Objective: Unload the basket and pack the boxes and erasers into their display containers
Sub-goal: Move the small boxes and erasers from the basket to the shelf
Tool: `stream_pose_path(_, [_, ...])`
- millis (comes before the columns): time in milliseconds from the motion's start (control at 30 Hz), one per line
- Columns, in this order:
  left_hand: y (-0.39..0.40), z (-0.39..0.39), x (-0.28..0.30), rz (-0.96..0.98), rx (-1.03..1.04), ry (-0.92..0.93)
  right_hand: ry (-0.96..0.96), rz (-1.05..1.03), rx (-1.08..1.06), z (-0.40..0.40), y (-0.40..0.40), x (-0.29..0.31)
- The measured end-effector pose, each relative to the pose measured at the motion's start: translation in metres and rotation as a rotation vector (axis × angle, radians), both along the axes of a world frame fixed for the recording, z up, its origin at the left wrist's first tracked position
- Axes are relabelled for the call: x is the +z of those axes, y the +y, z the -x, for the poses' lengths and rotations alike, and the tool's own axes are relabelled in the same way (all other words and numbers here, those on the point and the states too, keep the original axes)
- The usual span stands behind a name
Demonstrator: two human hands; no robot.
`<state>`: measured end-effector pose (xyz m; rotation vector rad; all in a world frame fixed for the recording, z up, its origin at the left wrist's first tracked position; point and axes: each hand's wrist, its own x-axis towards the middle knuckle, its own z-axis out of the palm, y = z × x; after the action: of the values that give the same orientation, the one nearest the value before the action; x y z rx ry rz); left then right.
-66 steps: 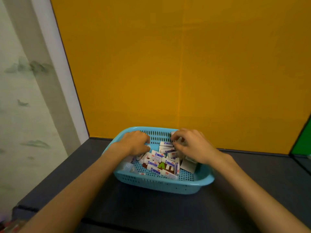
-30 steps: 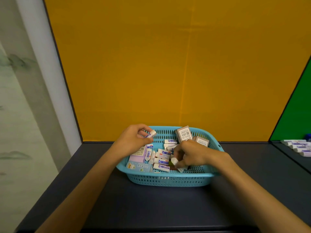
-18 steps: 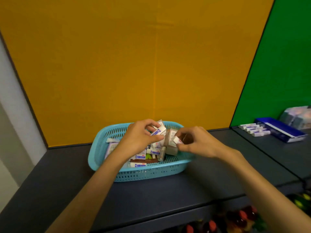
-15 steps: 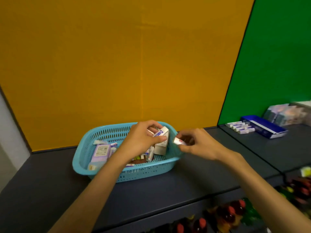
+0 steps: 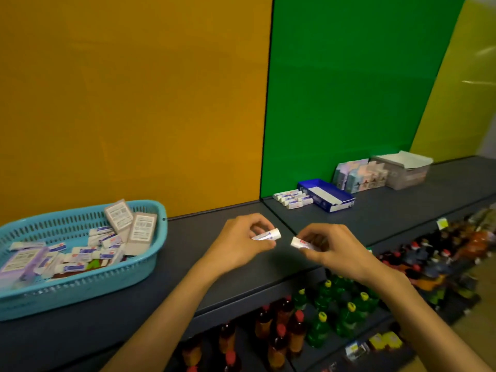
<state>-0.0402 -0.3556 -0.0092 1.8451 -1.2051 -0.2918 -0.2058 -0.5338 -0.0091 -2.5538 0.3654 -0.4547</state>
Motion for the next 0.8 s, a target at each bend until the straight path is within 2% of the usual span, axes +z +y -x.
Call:
stream_pose_path(200, [-0.085,0.057,-0.016,-0.046,0.015,-0.049,-0.059,0.033,-0.067,0.059,-0.092,-0.022])
stream_pose_path(367, [-0.124,0.073,-0.026,-0.095,0.057,-0.082,-0.081,0.015,-0.049,0.077,-0.140,-0.041])
stream_pose_path(567, [-0.162,0.059,-0.037,-0.114,0.123,-0.111,-0.055,0.040,0.000,0.063,-0.182,-0.050])
stream_pose_path(800, [-0.207,0.014,-0.053,-0.141,0.204,-0.276,-0.032,0.066,0.051,0.014,-0.240,-0.031])
